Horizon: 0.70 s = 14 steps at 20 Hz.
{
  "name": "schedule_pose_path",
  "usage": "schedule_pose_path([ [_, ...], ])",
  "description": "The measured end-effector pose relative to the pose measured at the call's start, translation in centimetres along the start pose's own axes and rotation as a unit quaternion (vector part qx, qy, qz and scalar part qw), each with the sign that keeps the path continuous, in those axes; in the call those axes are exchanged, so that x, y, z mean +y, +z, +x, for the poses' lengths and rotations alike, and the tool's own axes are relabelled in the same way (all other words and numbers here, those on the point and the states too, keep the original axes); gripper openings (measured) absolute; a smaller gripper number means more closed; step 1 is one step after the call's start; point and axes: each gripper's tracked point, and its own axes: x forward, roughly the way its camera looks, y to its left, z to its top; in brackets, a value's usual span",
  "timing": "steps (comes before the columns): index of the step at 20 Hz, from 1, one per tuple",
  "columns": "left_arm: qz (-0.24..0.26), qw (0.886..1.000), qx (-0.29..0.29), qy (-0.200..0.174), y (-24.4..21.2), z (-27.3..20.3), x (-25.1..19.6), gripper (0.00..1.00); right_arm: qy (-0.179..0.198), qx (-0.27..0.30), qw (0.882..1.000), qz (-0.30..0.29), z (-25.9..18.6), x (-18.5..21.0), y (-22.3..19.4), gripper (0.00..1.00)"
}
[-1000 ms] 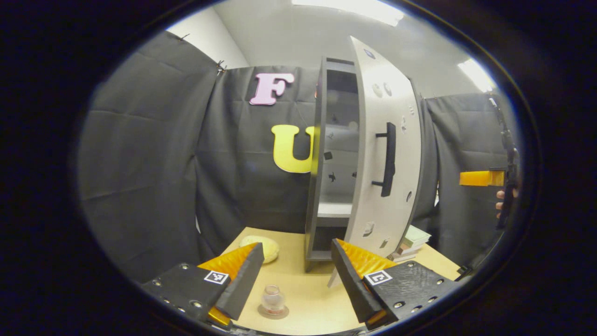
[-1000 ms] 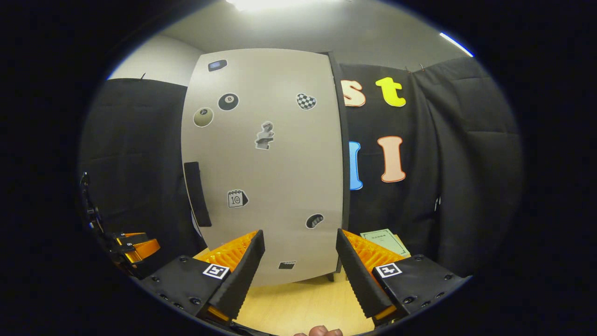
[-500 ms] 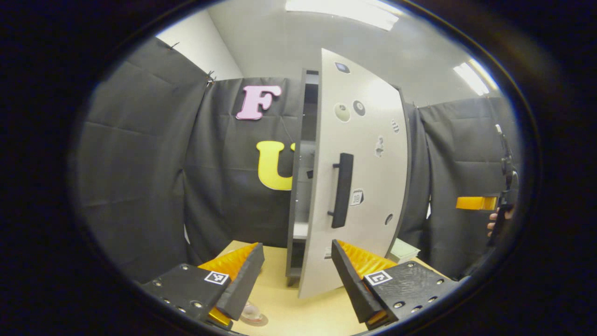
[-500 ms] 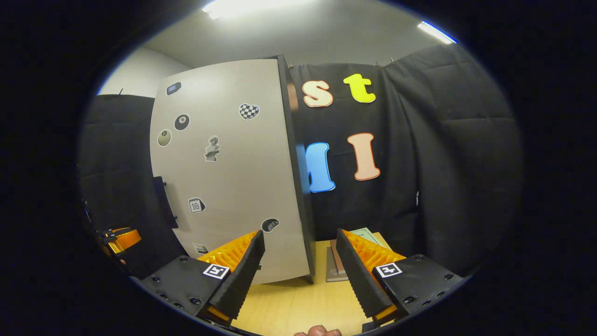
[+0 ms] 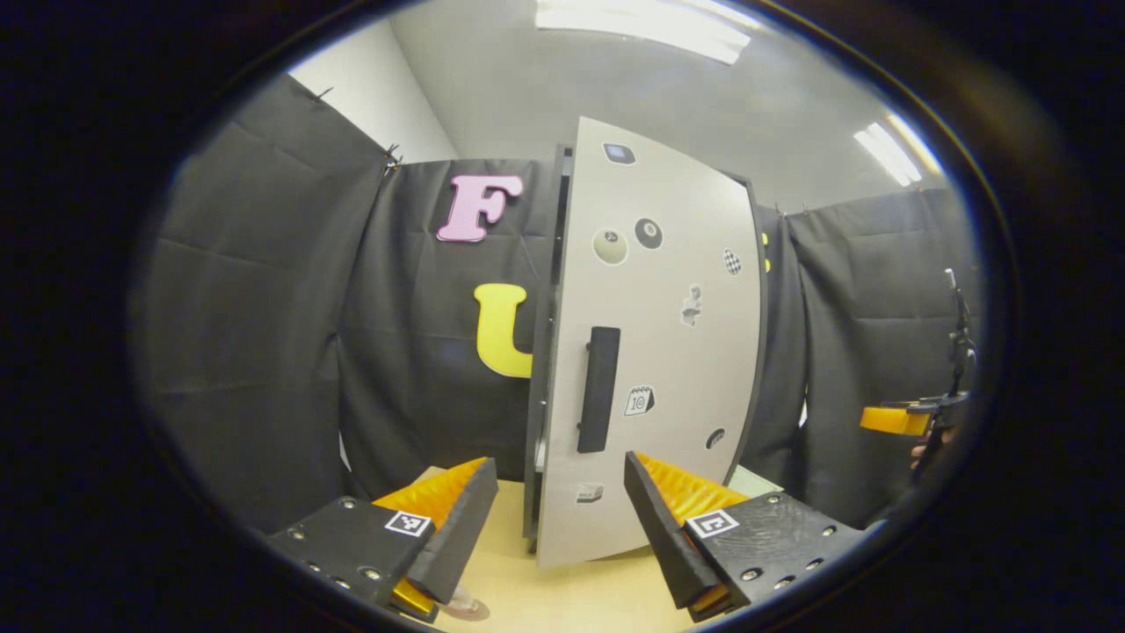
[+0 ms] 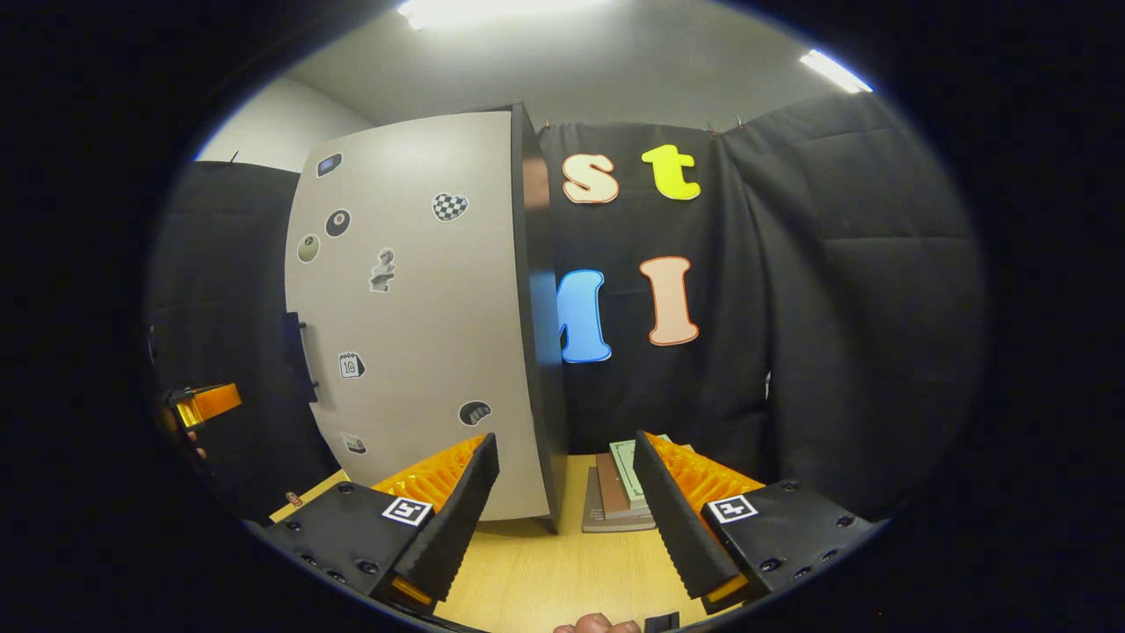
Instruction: Open the cabinet door with the right hand, grasp the bottle in the cabinet with the left hand and place it on the coaster, then close the cabinet door with the right hand.
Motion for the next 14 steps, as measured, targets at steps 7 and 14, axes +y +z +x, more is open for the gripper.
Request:
schedule_pose_path([
  [7, -0.001, 1.0, -0.004, 0.007, -0.4, 0.0, 0.3, 0.89, -0.012, -0.033, 0.999, -0.002, -0.7, 0.0, 0.6, 0.98],
  [14, -0.005, 1.0, -0.019, 0.001, -1.2, -1.3, 1.9, 0.89, -0.034, -0.036, 0.999, 0.002, -1.2, 0.2, 0.2, 0.92],
])
